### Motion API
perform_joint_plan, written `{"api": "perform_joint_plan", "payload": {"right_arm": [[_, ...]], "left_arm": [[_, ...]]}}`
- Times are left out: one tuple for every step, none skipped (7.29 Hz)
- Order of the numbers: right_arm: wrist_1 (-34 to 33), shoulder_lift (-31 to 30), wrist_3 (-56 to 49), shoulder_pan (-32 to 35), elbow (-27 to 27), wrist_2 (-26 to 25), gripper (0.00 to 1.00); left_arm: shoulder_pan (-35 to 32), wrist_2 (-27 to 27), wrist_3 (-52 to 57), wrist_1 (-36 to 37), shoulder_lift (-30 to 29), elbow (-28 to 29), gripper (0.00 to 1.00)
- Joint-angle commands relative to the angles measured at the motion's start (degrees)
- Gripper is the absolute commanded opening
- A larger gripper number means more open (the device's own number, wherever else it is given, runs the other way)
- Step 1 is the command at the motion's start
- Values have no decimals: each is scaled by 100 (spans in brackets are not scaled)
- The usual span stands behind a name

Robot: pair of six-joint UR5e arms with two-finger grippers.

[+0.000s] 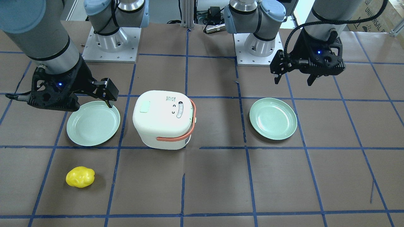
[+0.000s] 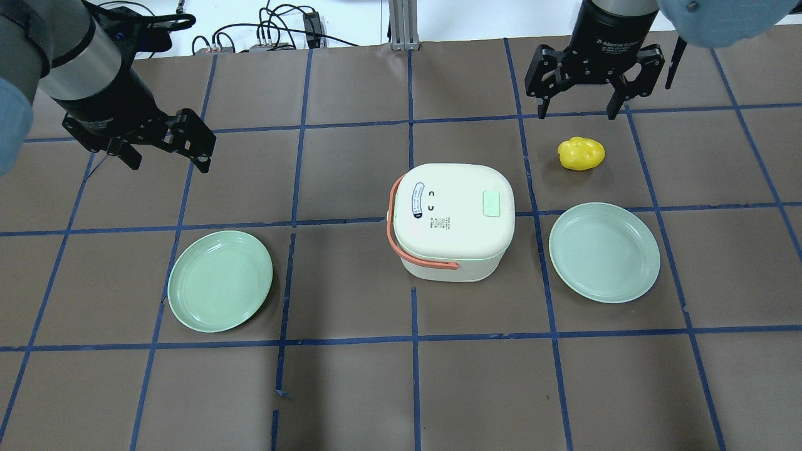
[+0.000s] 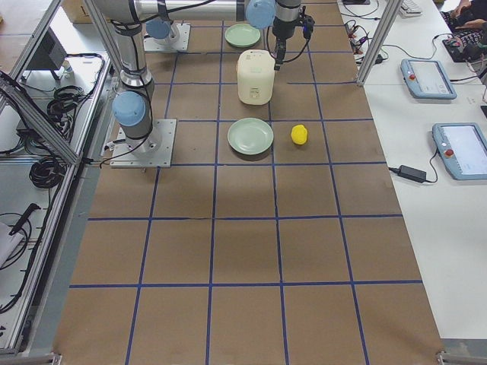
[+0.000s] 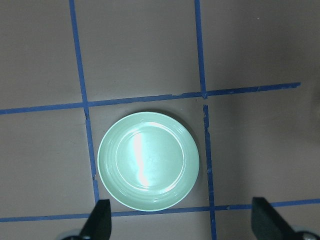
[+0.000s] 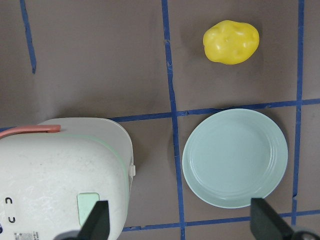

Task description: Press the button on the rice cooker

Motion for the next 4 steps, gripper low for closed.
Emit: {"api": "perform_joint_plan", "payload": {"right_arm": [[-1,-101,168,51,4,281,99],[-10,-145,483,181,13,309,98],[-19,-146,651,426,65,309,97],[-202,-146,749,577,144,309,92]], "left_arm": [[0,0,-6,0,-3,0,100],[0,0,3,0,-3,0,100],[0,0,-6,0,-3,0,100],[0,0,-6,0,-3,0,100]]}}
